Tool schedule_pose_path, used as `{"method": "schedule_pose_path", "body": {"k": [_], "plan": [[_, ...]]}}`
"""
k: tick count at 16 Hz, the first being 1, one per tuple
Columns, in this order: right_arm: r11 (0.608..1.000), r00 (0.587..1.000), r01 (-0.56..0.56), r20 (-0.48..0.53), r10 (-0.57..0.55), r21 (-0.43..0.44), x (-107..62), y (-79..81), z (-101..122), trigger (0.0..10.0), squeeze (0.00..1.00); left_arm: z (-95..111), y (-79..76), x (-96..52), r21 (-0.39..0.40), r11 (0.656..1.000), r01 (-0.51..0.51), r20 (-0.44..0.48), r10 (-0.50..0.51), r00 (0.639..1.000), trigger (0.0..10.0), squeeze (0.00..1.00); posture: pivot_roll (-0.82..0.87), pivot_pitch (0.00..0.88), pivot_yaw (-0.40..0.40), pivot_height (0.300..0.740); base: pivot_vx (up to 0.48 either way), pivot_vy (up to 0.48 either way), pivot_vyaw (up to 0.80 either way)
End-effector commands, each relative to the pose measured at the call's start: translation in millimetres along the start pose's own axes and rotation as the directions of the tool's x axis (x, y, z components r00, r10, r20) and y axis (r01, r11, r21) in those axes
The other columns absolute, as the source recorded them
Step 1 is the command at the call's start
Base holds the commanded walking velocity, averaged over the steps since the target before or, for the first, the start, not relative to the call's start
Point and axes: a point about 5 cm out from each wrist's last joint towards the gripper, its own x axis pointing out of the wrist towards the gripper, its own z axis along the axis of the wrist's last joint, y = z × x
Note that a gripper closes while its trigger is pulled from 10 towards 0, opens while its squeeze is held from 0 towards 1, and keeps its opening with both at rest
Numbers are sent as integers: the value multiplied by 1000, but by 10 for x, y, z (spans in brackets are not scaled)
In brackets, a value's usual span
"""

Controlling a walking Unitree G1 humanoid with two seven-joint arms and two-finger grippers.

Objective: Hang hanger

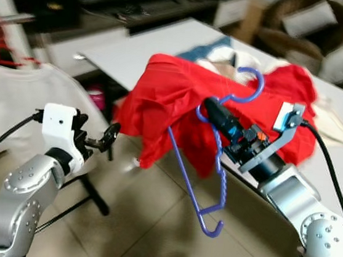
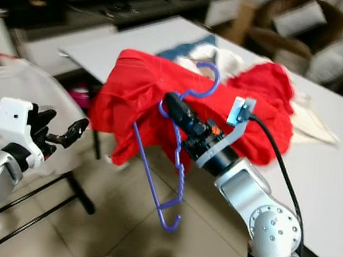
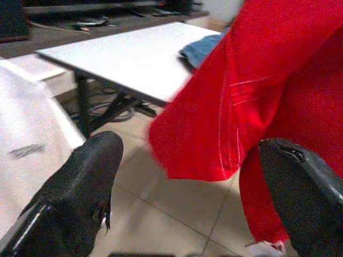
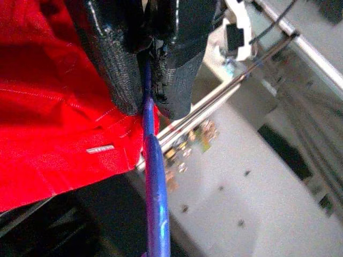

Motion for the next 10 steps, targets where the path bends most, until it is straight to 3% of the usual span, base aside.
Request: {"method": "schedule_pose_path", "body": {"k": [1, 4, 7, 10], "plan": [[1000, 1000, -23, 5, 23, -7, -4, 14, 21, 10000, 0, 5, -31, 0, 5, 1000, 4, 11, -4, 1000, 10000, 1000, 59, 0, -29, 740, 0, 0, 700], [999, 998, -48, -29, 47, -12, -19, -2, -15, 10000, 0, -35, -40, -49, -2, 1000, -6, 17, 6, 1000, 10000, 1000, 65, 0, -60, 740, 0, 0, 708], [1000, 994, 15, -110, -17, -21, -117, -176, -179, 10000, 0, -99, -66, -99, 20, 1000, -8, -1, 8, 1000, 10000, 1000, 74, 0, -77, 740, 0, 0, 708], [1000, 992, 12, -127, -14, -19, -131, -189, -196, 10000, 0, -127, -86, -131, 27, 1000, 5, -9, -5, 1000, 10000, 1000, 76, 0, -81, 740, 0, 0, 719]]}}
